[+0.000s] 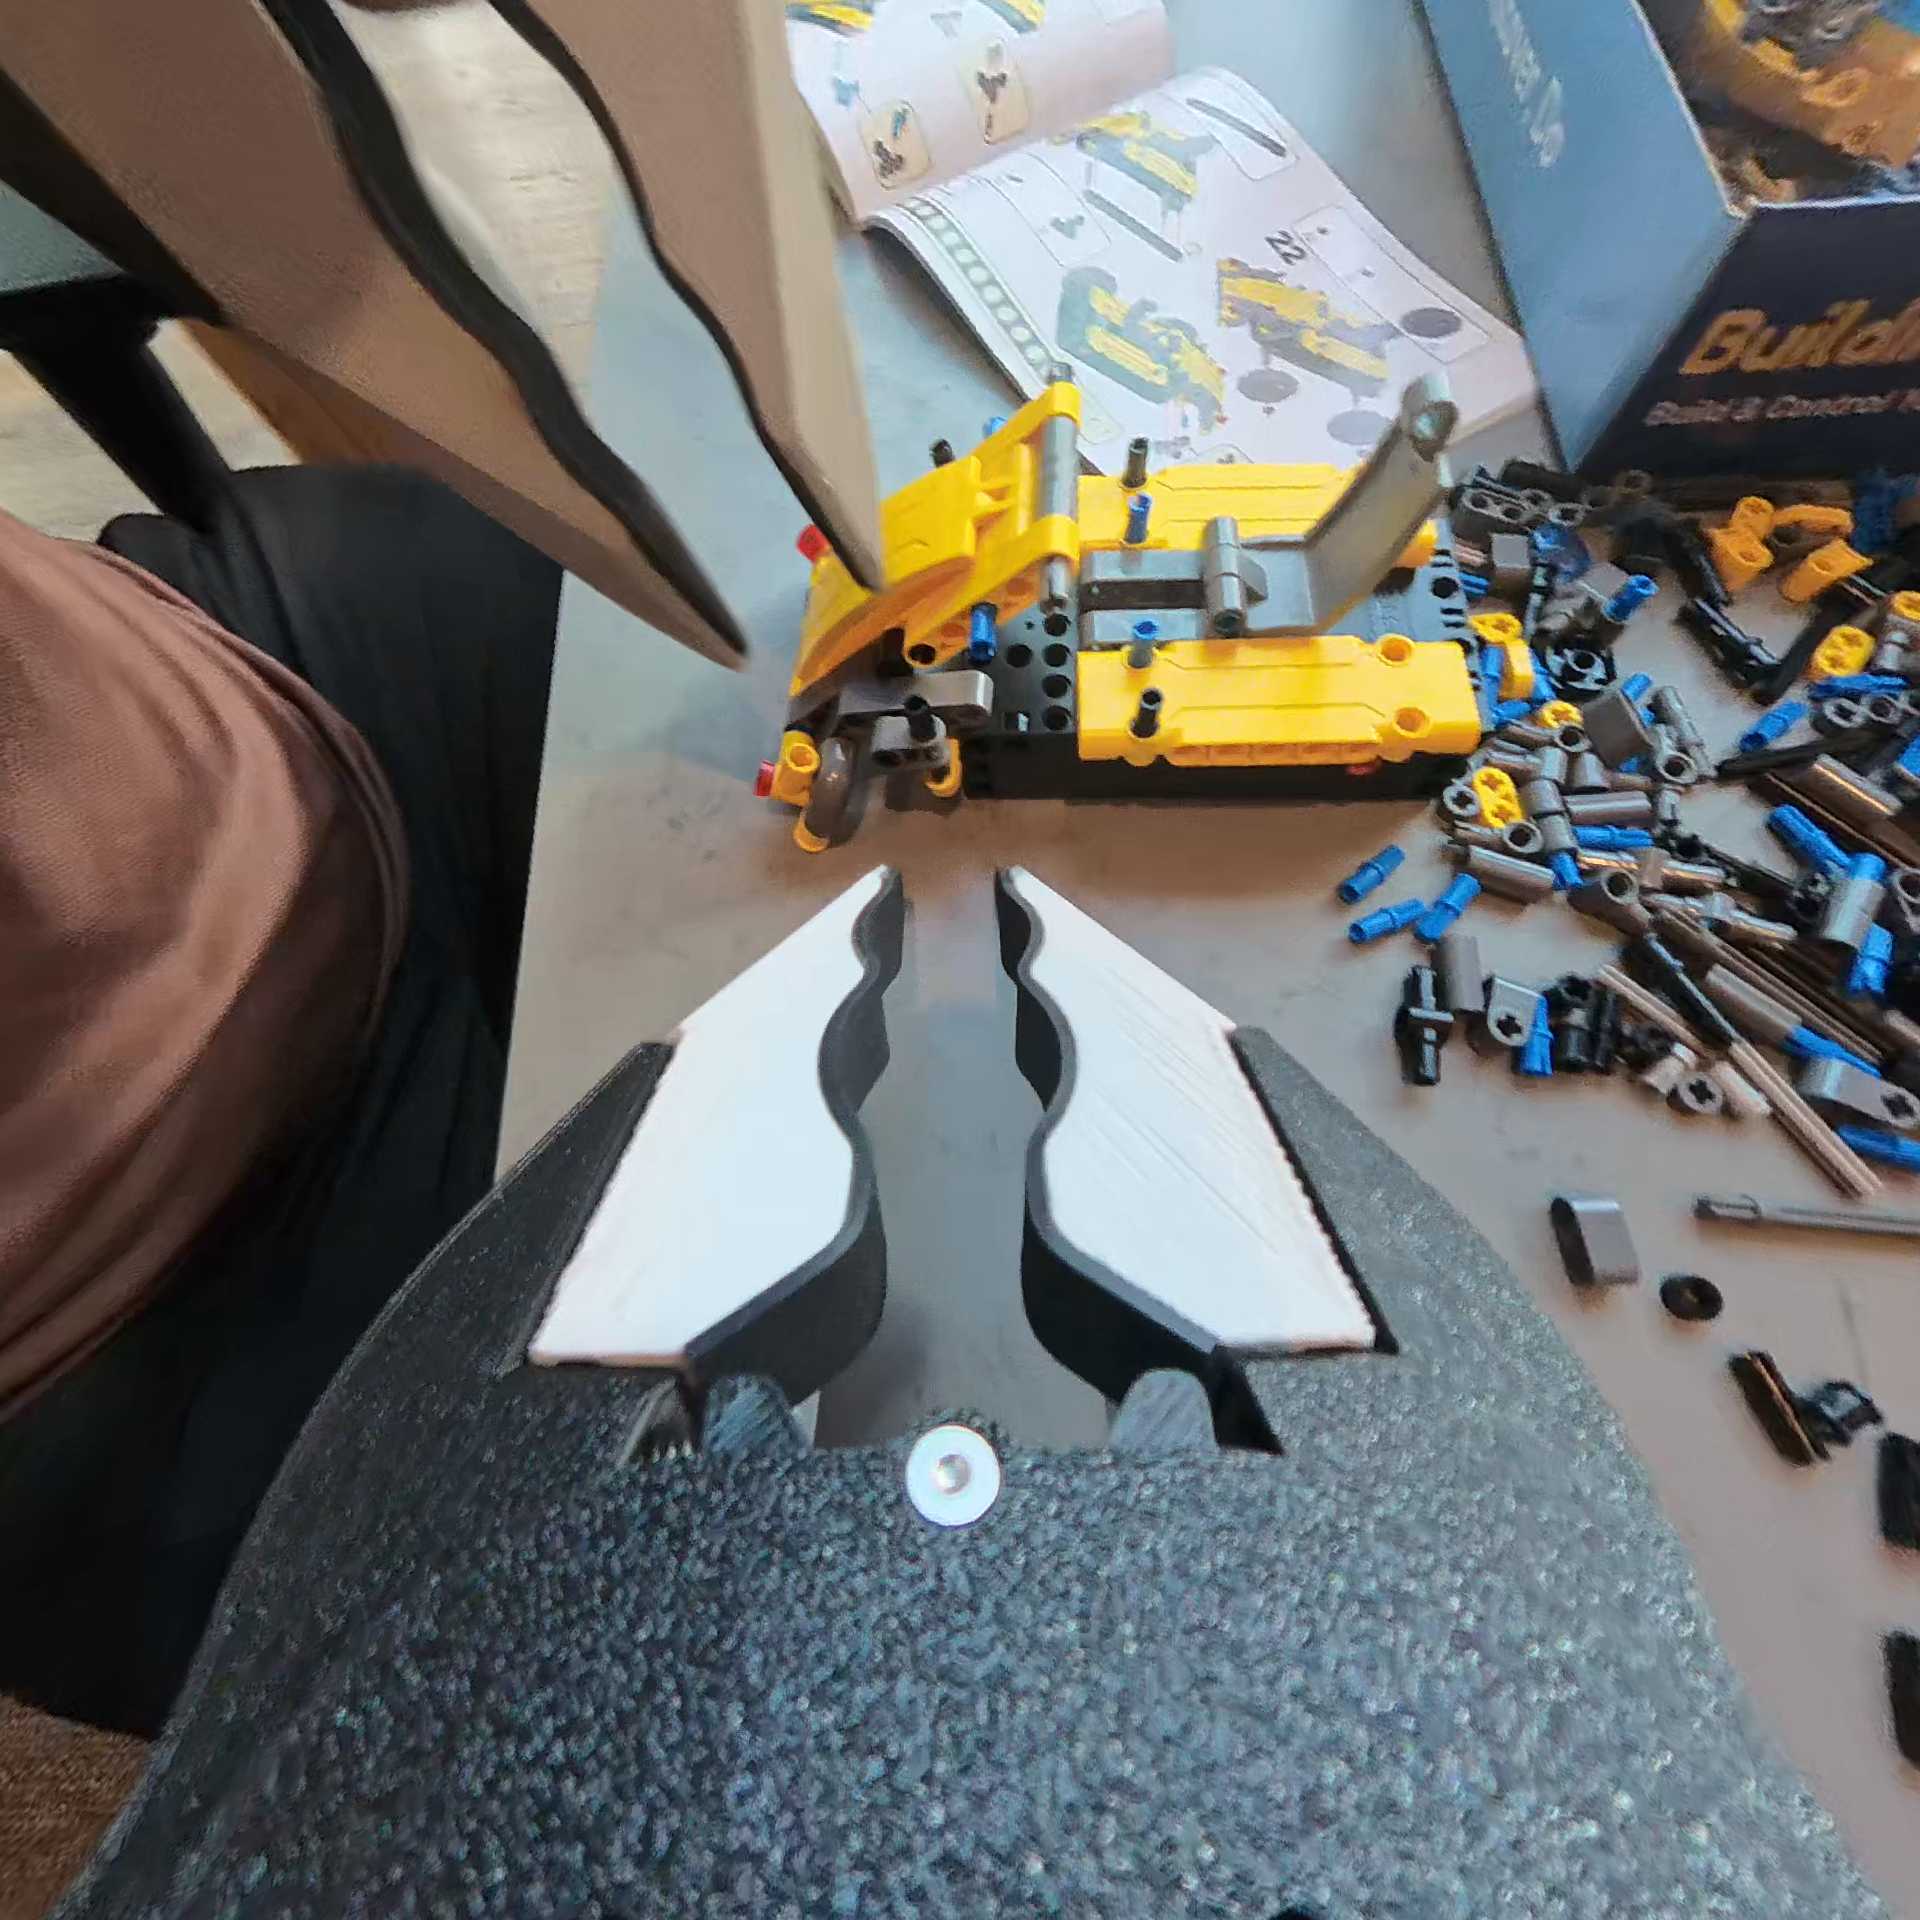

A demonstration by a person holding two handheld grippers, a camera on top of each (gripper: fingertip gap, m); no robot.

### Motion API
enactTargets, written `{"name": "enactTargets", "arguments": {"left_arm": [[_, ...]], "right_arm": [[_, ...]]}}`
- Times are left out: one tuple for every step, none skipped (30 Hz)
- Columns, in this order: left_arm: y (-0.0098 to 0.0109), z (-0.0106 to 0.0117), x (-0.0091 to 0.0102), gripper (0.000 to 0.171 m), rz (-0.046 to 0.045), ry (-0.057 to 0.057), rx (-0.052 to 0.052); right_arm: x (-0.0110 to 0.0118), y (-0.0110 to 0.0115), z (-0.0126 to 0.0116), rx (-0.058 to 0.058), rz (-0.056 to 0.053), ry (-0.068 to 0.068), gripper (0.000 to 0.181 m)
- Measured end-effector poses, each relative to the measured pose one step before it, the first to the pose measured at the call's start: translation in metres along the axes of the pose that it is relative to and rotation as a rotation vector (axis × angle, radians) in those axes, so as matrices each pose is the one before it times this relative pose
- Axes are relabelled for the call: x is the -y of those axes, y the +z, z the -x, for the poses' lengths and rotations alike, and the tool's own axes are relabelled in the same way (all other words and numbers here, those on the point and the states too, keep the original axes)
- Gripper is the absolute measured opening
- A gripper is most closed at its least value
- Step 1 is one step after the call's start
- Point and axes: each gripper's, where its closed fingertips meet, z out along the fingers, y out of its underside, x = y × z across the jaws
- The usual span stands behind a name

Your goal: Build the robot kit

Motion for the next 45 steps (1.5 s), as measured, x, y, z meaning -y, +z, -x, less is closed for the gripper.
{"name": "enactTargets", "arguments": {"left_arm": [[0.00536,0.00023,-0.00054,0.016,0.02500,0.0348,-0.0062],[0.00494,0.00136,-0.00049,0.014,0.02472,0.0252,-0.0142],[0.00414,0.00114,-0.00146,0.012,0.02742,0.0158,-0.0253],[0.00349,-0.00142,-0.00374,0.012,0.03834,0.0137,-0.0463],[0.00304,-0.00029,-0.00446,0.013,0.04140,0.0146,-0.0368],[0.00235,0.00175,-0.00252,0.014,0.02792,0.0189,-0.0154],[0.00157,-0.00073,-0.00077,0.015,0.01758,0.0216,-0.0212],[0.00121,-0.00094,0.00043,0.016,0.01206,0.0157,-0.0175],[0.00125,0.00023,0.00100,0.019,0.00841,0.0079,-0.0095],[0.00118,0.00055,0.00073,0.025,0.01066,0.0043,-0.0061],[0.00086,-0.00032,0.00051,0.025,0.00974,0.0049,-0.0100],[0.00128,-0.00055,0.00018,0.026,0.00836,0.0053,-0.0094],[0.00204,-0.00046,-0.00177,0.027,0.01687,0.0043,-0.0076],[0.00167,0.00069,-0.00094,0.025,0.00350,0.0084,0.0031],[0.00076,-0.00037,-0.00096,0.022,0.00367,0.0039,-0.0030],[0.00030,-0.00092,-0.00168,0.020,0.00957,-0.0014,-0.0065],[0.00009,0.00012,-0.00272,0.019,0.01675,0.0001,0.0004],[0.00014,0.00027,-0.00170,0.020,0.00869,-0.0020,0.0028],[0.00013,-0.00009,0.00013,0.019,-0.00624,-0.0039,0.0016],[0.00034,-0.00209,-0.00013,0.013,-0.00519,-0.0072,-0.0111],[0.00028,0.00038,-0.00004,0.013,-0.00413,-0.0027,0.0054],[-0.00022,0.00026,-0.00014,0.013,-0.00457,0.0026,0.0064],[-0.00027,0.00007,-0.00053,0.013,-0.00057,0.0026,0.0045],[-0.00032,-0.00008,-0.00111,0.013,0.00315,0.0031,0.0024],[-0.00037,0.00001,-0.00108,0.013,0.00244,0.0039,0.0022],[-0.00023,0.00039,-0.00072,0.013,-0.00006,0.0023,0.0030],[-0.00046,0.00059,-0.00020,0.013,-0.00389,0.0011,0.0041],[-0.00099,0.00056,-0.00003,0.013,-0.00563,-0.0004,0.0056],[-0.00167,0.00111,0.00035,0.013,-0.00856,-0.0016,0.0081],[-0.00199,0.00068,0.00049,0.013,-0.01161,-0.0049,0.0049],[-0.00187,0.00023,0.00019,0.012,-0.01228,-0.0063,0.0004],[-0.00117,0.00038,-0.00046,0.013,-0.01067,-0.0055,0.0016],[-0.00066,-0.00003,-0.00152,0.013,-0.00468,-0.0040,-0.0003],[-0.00037,-0.00034,-0.00212,0.013,-0.00052,-0.0011,0.0009],[-0.00081,-0.00034,-0.00114,0.013,-0.00671,0.0024,0.0048],[-0.00130,-0.00064,-0.00059,0.013,-0.00998,-0.0010,0.0039],[-0.00193,-0.00034,-0.00020,0.013,-0.01297,-0.0025,0.0053],[-0.00267,0.00069,0.00028,0.013,-0.01931,-0.0013,0.0112],[-0.00344,0.00094,-0.00004,0.013,-0.01971,-0.0056,0.0114],[-0.00370,0.00117,-0.00101,0.013,-0.01796,-0.0111,0.0111],[-0.00413,0.00119,-0.00238,0.013,-0.01324,-0.0118,0.0115],[-0.00442,0.00125,-0.00430,0.013,-0.00562,-0.0073,0.0138],[-0.00469,0.00162,-0.00604,0.013,0.00021,-0.0062,0.0167],[-0.00471,0.00142,-0.00645,0.013,-0.00169,-0.0110,0.0127],[-0.00392,0.00005,-0.00534,0.013,-0.01340,-0.0179,0.0012]], "right_arm": [[-0.00032,0.00213,0.00096,0.0057,0.0096,-0.0103,0.014],[-0.00124,0.00251,-0.00069,-0.0072,0.0154,-0.0091,0.014],[-0.00126,0.00243,-0.00096,-0.0106,0.0158,-0.0084,0.014],[-0.00084,0.00197,-0.00076,-0.0116,0.0119,-0.0099,0.014],[-0.00031,0.00134,-0.00063,-0.0121,0.0066,-0.0106,0.014],[0.00013,0.00075,-0.00008,-0.0067,0.0024,-0.0089,0.014],[0.00027,0.00042,0.00027,-0.0012,0.0007,-0.0051,0.014],[0.00003,0.00005,-0.00013,0.0007,0.0001,0.0008,0.014],[0.00019,-0.00015,-0.00030,0.0029,-0.0022,0.0055,0.014],[0.00059,-0.00060,-0.00005,0.0049,-0.0050,0.0059,0.014],[0.00066,-0.00058,0.00015,0.0048,-0.0055,0.0038,0.014],[0.00048,-0.00046,0.00022,0.0025,-0.0037,0.0013,0.014],[0.00024,-0.00025,0.00020,0.0007,-0.0021,-0.0016,0.014],[0.00008,-0.00017,0.00029,0.0003,-0.0011,-0.0019,0.014],[-0.00002,-0.00028,-0.00006,0.0000,-0.0007,0.0013,0.014],[0.00008,-0.00007,-0.00066,-0.0019,-0.0013,0.0044,0.014],[-0.00010,-0.00017,-0.00201,-0.0079,0.0001,0.0106,0.014],[-0.00011,-0.00036,-0.00287,-0.0083,-0.0008,0.0181,0.014],[0.00043,-0.00077,-0.00129,0.0043,-0.0056,0.0194,0.014],[0.00119,-0.00121,0.00027,0.0132,-0.0102,0.0143,0.014],[0.00122,-0.00118,0.00040,0.0088,-0.0107,0.0081,0.014],[0.00073,-0.00080,0.00076,0.0052,-0.0062,0.0009,0.015],[-0.00029,0.00012,0.00128,0.0042,0.0015,-0.0051,0.015],[-0.00108,0.00097,0.00097,0.0007,0.0084,-0.0084,0.016],[-0.00148,0.00167,0.00087,0.0001,0.0135,-0.0080,0.017],[-0.00108,0.00201,0.00064,0.0017,0.0132,-0.0027,0.017],[0.00040,0.00197,0.00014,0.0015,0.0058,0.0032,0.018],[0.00184,0.00174,0.00001,0.0007,-0.0024,0.0051,0.018],[0.00242,0.00169,-0.00040,-0.0030,-0.0052,0.0055,0.018],[0.00203,0.00183,-0.00115,-0.0071,-0.0035,0.0089,0.018],[0.00192,0.00191,-0.00123,-0.0069,-0.0024,0.0148,0.018],[0.00175,0.00192,-0.00078,-0.0014,-0.0023,0.0190,0.019],[0.00080,0.00163,0.00077,0.0095,0.0020,0.0161,0.022],[-0.00044,0.00145,0.00157,0.0121,0.0075,0.0078,0.023],[-0.00047,0.00122,0.00027,0.0008,0.0075,0.0021,0.023],[-0.00005,0.00129,0.00036,-0.0040,0.0046,0.0006,0.023],[0.00046,0.00150,0.00120,-0.0025,0.0025,0.0010,0.022],[0.00053,0.00166,0.00117,-0.0069,0.0023,0.0023,0.021],[0.00003,0.00186,-0.00017,-0.0171,0.0060,0.0049,0.019],[-0.00068,0.00211,-0.00044,-0.0175,0.0104,0.0066,0.018],[-0.00067,0.00206,0.00046,-0.0100,0.0107,0.0069,0.018],[-0.00047,0.00176,-0.00003,-0.0091,0.0087,0.0091,0.018],[-0.00072,0.00153,-0.00048,-0.0084,0.0095,0.0120,0.018],[-0.00067,0.00154,0.00009,-0.0031,0.0097,0.0110,0.018],[-0.00003,0.00111,0.00013,-0.0032,0.0045,0.0070,0.019]]}}
